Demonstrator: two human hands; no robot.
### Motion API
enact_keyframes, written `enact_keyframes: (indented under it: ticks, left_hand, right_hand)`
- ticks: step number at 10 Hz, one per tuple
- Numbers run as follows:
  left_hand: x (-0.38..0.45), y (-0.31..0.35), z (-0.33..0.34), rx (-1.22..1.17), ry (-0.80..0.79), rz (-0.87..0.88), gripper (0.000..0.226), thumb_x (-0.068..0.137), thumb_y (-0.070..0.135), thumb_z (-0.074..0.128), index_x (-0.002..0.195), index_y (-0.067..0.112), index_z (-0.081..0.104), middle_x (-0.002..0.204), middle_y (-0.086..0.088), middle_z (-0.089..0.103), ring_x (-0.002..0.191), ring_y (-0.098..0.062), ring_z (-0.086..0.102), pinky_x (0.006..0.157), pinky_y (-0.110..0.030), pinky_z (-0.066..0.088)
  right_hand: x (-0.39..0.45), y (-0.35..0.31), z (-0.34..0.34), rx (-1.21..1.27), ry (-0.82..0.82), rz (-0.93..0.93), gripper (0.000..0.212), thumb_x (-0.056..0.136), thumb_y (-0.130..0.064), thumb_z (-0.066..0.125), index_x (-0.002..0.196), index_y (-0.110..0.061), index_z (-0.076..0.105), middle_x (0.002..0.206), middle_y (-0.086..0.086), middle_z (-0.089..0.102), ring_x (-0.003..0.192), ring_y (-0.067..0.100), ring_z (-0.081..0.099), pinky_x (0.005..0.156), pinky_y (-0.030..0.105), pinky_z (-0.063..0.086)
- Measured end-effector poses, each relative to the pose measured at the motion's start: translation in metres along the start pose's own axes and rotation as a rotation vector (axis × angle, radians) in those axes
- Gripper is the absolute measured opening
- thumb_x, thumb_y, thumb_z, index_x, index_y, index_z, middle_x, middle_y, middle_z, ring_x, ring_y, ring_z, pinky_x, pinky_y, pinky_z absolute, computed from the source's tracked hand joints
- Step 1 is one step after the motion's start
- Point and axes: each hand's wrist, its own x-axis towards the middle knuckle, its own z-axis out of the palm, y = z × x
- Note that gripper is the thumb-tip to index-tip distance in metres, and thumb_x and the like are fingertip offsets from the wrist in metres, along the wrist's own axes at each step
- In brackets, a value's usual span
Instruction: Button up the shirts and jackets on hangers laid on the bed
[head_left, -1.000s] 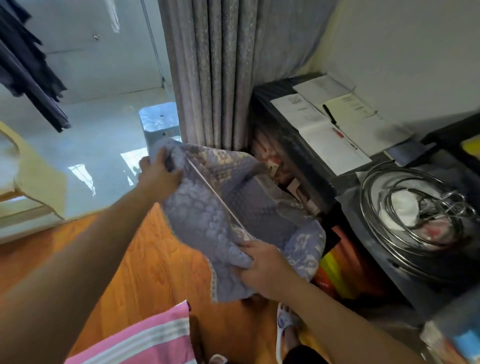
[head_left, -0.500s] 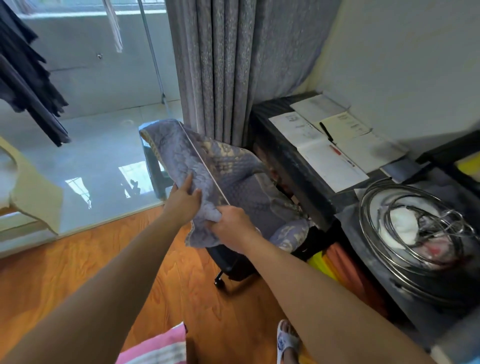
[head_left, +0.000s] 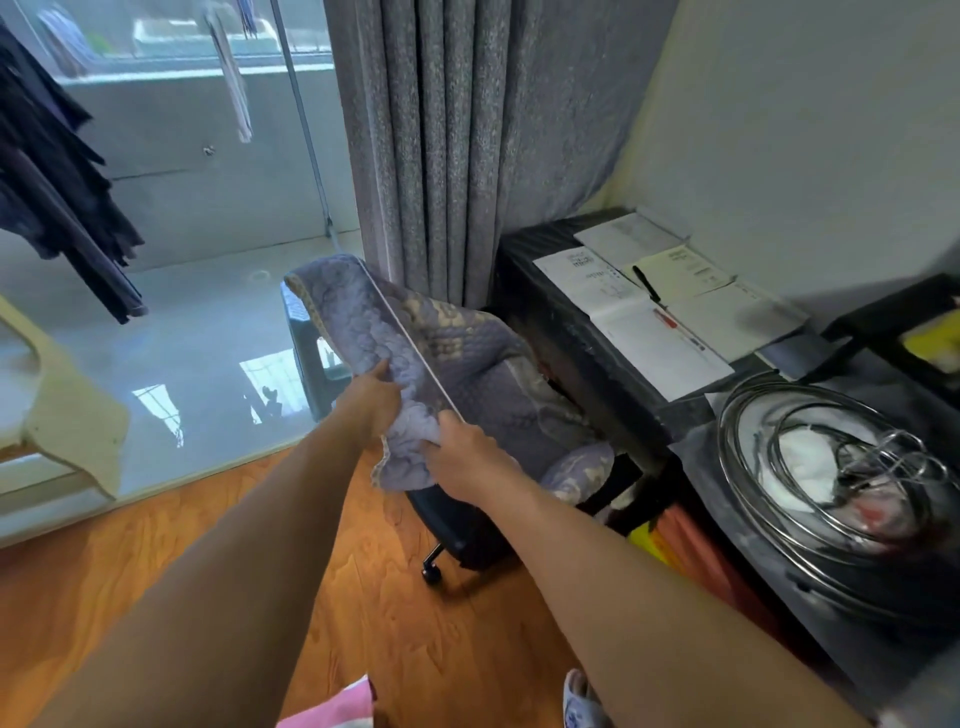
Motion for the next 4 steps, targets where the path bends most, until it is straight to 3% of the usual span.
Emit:
enact_keyframes:
  ticks: [1, 2, 3, 4]
  left_hand:
    - [-0.01, 0.004, -0.004, 0.206, 0.007, 0.028, 0.054, 0.104, 0.011, 0.043, 0.156, 0.023, 0.035, 0.152, -0.014, 0.047, 0.136, -0.036, 0.05, 0.094, -0.037, 0.05]
    - [0.006, -0.008, 0.0, 0.529, 0.013, 0.124, 0.059, 0.103, 0.022, 0.044, 0.159, 0.028, 0.026, 0.157, -0.017, 0.039, 0.139, -0.043, 0.043, 0.111, -0.053, 0.042]
    - [-0.026, -0.001, -0.012, 0.664, 0.086, 0.1, 0.058, 0.101, 0.033, 0.042, 0.157, 0.029, 0.029, 0.158, -0.015, 0.034, 0.14, -0.045, 0.038, 0.111, -0.055, 0.039]
    - [-0.067, 0.015, -0.017, 0.775, 0.136, 0.243, 0.05, 0.094, 0.046, 0.042, 0.136, 0.023, 0.058, 0.146, -0.007, 0.05, 0.127, -0.039, 0.052, 0.099, -0.044, 0.05]
  right_hand:
    - [0.004, -0.001, 0.0, 0.094, -0.078, 0.015, 0.053, 0.099, -0.048, 0.048, 0.142, -0.018, 0.038, 0.146, 0.007, 0.045, 0.133, 0.026, 0.046, 0.107, 0.046, 0.042]
    - [0.0, 0.003, -0.004, 0.049, -0.139, -0.021, 0.052, 0.1, -0.037, 0.05, 0.146, -0.017, 0.038, 0.148, 0.004, 0.044, 0.136, 0.023, 0.045, 0.111, 0.046, 0.041]
    - [-0.015, -0.002, -0.036, -0.016, -0.147, -0.108, 0.037, 0.098, -0.02, 0.05, 0.135, -0.014, 0.051, 0.134, 0.01, 0.054, 0.122, 0.029, 0.054, 0.093, 0.036, 0.048]
    - [-0.028, -0.01, -0.084, -0.155, -0.122, -0.123, 0.032, 0.099, -0.027, 0.053, 0.128, -0.014, 0.058, 0.131, 0.013, 0.059, 0.117, 0.031, 0.057, 0.083, 0.03, 0.042]
